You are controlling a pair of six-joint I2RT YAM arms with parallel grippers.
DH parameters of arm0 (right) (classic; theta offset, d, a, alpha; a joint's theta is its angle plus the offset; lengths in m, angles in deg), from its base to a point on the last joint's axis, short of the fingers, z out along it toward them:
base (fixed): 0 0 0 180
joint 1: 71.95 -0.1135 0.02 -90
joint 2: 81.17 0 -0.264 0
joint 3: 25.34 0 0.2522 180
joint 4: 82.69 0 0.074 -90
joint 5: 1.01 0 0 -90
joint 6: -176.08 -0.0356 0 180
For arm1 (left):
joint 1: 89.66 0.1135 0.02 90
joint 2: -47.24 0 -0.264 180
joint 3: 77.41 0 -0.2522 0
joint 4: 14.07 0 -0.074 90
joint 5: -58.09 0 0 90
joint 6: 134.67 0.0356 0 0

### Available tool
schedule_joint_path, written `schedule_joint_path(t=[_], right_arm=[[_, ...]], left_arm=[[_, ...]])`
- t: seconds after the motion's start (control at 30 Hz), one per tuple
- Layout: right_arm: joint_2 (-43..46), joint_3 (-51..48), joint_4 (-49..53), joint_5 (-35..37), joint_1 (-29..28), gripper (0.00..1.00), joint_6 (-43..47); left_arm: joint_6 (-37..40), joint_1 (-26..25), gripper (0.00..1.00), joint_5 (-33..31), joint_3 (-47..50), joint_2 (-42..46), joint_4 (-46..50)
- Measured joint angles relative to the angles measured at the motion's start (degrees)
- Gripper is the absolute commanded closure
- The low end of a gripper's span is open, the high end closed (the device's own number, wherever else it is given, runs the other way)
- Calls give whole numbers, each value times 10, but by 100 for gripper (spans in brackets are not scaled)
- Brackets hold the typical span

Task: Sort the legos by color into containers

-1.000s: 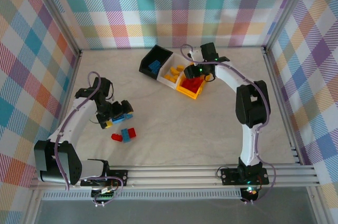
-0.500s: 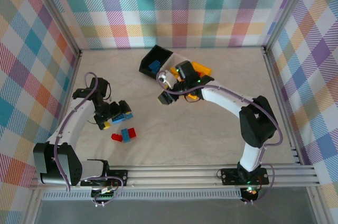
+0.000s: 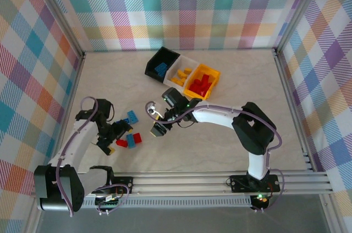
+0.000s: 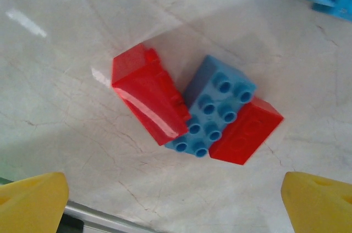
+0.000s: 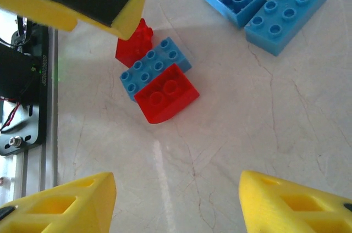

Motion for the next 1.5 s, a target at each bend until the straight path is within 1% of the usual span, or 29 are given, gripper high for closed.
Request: schedule_joint_path(t=[0.2, 0.23, 0.27, 0.37, 0.47, 0.7, 1.03, 1.13, 1.23, 1.3, 1.4, 1.5], right_arm=[[0, -25, -19, -2, 3, 39, -6], [0, -30, -20, -2, 3, 39, -8], [0, -34, -21, -2, 3, 39, -14], [3, -43, -30, -4, 3, 39, -31], [10, -52, -38, -4, 3, 39, -43], [29, -59, -41, -2, 3, 39, -49], [47, -59, -37, 12, 3, 39, -49], [47, -59, -36, 17, 3, 39, -49], [47, -59, -36, 22, 3, 39, -49], [47, -59, -36, 26, 3, 39, -49], [48, -59, -35, 28, 3, 39, -47], [49, -59, -32, 31, 4, 39, -47]], left_arm=[[-91, 8, 11, -3, 63, 27, -42], [-104, 11, 14, -5, 69, 27, -49], [-116, 13, 15, -7, 73, 27, -55], [-137, 20, 18, -14, 74, 23, -70], [-147, 30, 23, -22, 73, 9, -82], [-136, 54, 36, -34, 66, -14, -90], [-123, 59, 42, -24, 73, -70, -146], [-120, 59, 48, -22, 73, -78, -158], [-117, 59, 57, -20, 73, -90, -169], [-115, 59, 67, -19, 73, -99, -172], [-107, 61, 72, -19, 72, -104, -167], [-102, 61, 73, -20, 69, -105, -162]])
